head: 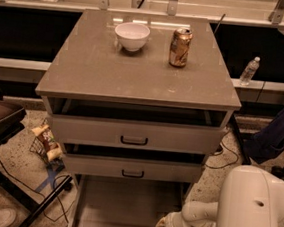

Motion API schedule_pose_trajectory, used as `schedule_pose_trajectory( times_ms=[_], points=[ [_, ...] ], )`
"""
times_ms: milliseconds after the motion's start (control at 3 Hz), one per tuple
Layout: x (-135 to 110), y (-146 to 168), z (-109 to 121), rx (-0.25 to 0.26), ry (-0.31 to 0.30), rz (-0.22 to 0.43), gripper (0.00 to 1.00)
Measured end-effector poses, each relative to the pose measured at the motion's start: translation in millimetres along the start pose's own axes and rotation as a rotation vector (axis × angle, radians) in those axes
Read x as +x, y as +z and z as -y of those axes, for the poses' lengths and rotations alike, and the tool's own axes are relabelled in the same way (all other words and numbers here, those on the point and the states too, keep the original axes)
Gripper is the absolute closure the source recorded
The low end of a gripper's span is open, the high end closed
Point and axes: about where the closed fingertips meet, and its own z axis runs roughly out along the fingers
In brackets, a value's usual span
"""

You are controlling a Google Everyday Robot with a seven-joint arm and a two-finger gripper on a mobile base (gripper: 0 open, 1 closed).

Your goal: Open bottom drawer

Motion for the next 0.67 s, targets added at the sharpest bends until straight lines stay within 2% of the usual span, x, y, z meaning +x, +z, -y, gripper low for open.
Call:
schedule_pose_trajectory(
  times_ms=[333, 667],
  points=[
    [0.1, 8.3, -14.5, -0.033, -0.001, 0.006, 1.0],
    [-0.1, 8.2, -21.2, -0.041, 0.004, 0.006, 1.0]
  ],
)
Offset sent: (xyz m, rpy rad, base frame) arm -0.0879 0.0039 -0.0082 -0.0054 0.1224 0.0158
